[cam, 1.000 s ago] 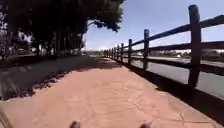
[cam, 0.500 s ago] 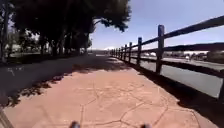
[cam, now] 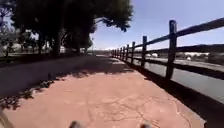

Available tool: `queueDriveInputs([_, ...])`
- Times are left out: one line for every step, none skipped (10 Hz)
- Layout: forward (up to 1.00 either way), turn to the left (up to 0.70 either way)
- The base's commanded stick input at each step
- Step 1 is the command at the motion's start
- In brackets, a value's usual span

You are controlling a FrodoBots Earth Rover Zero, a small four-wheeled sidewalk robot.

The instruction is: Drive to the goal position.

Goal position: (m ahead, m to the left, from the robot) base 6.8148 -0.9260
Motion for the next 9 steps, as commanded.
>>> queueDriveInputs([1.0, 0.0])
queueDriveInputs([1.0, 0.0])
queueDriveInputs([1.0, 0.0])
queueDriveInputs([1.0, 0.0])
queueDriveInputs([1.0, 0.0])
queueDriveInputs([1.0, 0.0])
queueDriveInputs([1.0, 0.0])
queueDriveInputs([1.0, 0.0])
queueDriveInputs([1.0, 0.0])
